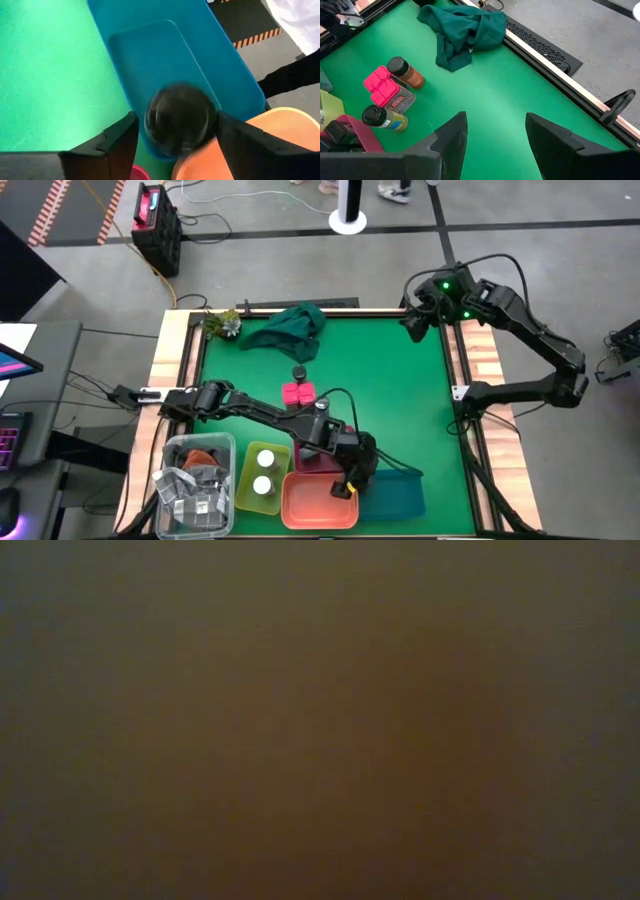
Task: Sort spices by type
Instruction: Put the bottom left black seasoning bottle into the blue bin, then put the bottom black seasoning bottle into the blue bin
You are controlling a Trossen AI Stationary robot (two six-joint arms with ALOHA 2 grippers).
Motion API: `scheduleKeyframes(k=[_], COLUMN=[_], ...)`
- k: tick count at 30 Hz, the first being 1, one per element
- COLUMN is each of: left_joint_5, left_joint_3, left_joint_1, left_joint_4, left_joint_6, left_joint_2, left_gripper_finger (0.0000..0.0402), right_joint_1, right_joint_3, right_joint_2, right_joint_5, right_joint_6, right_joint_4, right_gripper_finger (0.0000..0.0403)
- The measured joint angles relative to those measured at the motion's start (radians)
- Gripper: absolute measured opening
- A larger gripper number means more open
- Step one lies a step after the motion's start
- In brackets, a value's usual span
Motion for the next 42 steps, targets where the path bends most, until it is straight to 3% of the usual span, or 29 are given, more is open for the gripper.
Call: scheduleKeyframes(k=[12,21,24,34,39,42], left_joint_5=[0.0,-0.244,-0.297,-0.487,-0.508,-0.464], left_joint_3=[0.014,-0.006,-0.098,-0.616,-0.733,-0.753], left_joint_1=[0.033,0.086,0.107,0.172,0.271,0.344], left_joint_4=[-0.057,-0.279,-0.278,-0.156,-0.134,-0.14], left_joint_6=[-0.048,0.021,0.018,-0.186,-0.256,-0.256], left_joint_2=[-0.05,-0.239,-0.338,-0.758,-0.846,-0.843], left_gripper_finger=[0.0273,0.0272,0.0265,0.0249,0.0249,0.0248], right_joint_1=[0.0,0.029,0.089,0.325,0.404,0.439], right_joint_3=[0.0,0.0,0.0,0.0,0.0,0.0], right_joint_2=[0.0,0.017,0.062,0.225,0.289,0.307], right_joint_5=[0.0,-0.001,-0.005,-0.007,-0.007,-0.005], right_joint_6=[-0.005,-0.018,-0.018,0.015,0.034,0.064], right_joint_4=[0.001,0.002,0.024,0.123,0.14,0.144], right_gripper_finger=[0.0228,0.0228,0.0228,0.0228,0.0228,0.0228])
